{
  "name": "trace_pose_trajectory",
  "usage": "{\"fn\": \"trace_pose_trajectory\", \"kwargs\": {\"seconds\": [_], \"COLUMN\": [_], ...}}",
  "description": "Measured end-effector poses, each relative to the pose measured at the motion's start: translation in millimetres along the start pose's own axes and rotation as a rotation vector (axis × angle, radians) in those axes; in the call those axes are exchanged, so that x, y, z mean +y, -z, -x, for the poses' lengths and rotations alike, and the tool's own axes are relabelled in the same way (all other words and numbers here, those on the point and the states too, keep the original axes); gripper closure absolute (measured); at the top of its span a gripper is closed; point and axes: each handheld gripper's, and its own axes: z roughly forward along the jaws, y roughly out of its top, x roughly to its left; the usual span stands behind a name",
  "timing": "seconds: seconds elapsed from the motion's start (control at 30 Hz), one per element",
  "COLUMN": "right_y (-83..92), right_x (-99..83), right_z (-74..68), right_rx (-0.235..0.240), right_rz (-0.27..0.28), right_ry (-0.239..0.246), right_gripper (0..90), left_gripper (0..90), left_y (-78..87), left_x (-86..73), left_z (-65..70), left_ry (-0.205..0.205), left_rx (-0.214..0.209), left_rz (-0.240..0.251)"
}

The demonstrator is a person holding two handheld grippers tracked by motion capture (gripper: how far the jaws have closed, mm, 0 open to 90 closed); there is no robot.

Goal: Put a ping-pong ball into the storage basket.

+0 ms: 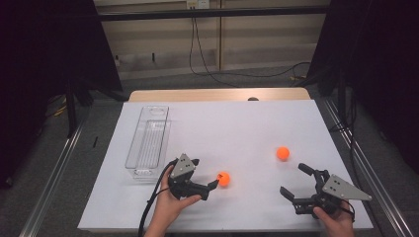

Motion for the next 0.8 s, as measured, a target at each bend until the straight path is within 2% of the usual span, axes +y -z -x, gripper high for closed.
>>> {"fn": "trace_pose_trajectory", "kwargs": {"seconds": [0.8], "right_y": [-0.2], "right_x": [-0.1], "right_z": [0.0], "right_rx": [0.002], "right_rz": [-0.001], "right_ry": [0.001], "right_gripper": [1.3], "left_gripper": [4.0], "left_y": [-10.6], "left_x": [1.5], "left_z": [3.1], "left_ry": [0.005], "left_rx": [-0.017], "left_rz": [-0.024]}}
